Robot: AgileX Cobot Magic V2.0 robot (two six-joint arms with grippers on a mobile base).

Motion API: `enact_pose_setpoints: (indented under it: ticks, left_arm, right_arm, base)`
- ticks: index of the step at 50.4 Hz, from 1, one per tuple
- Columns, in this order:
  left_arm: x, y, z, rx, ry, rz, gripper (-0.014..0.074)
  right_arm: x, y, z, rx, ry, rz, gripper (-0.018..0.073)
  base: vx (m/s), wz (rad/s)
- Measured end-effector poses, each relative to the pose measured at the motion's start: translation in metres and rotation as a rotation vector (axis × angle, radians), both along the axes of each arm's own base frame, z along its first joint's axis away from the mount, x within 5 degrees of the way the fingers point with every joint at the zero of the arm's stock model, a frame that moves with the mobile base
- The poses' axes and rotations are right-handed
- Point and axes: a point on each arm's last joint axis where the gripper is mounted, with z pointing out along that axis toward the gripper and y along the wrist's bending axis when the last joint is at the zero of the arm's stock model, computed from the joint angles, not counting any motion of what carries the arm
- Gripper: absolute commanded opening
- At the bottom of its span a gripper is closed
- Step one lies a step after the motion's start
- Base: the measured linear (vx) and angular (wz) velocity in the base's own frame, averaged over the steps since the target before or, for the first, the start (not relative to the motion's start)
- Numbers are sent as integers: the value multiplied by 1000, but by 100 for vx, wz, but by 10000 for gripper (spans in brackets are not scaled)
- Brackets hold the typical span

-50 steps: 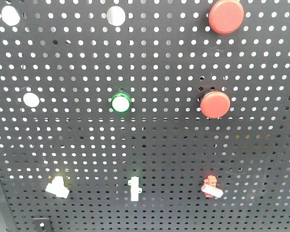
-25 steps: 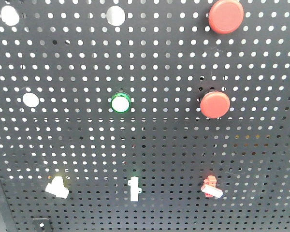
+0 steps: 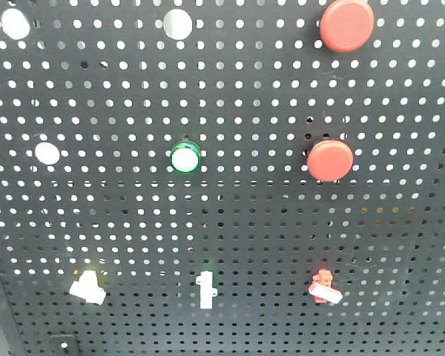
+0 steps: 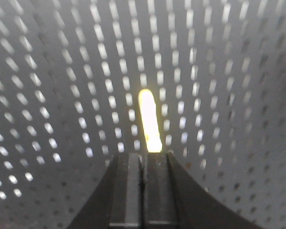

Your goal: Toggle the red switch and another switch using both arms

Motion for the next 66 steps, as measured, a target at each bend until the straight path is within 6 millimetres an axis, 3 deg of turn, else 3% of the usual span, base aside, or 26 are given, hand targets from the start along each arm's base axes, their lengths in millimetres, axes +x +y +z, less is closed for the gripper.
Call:
enact_pose_setpoints:
  ticks: [7, 20, 44, 66]
  left_arm:
    - [9, -19, -11, 59, 60, -222, -6]
    - [27, -31, -26, 56, 156, -348, -6]
    - [69, -34, -79, 58, 391, -355, -6]
    - [78, -30, -80, 63, 361, -287, -6]
  right_arm:
    - [2, 0, -1, 3, 11, 1, -6]
    - [2, 0, -1, -9, 12, 0, -6]
    - [2, 0, -1, -25, 13, -1, -6]
    - [2, 0, -1, -26, 12, -1, -6]
  base:
    - [0, 0]
    - [0, 0]
    - [0, 0]
    - [0, 0]
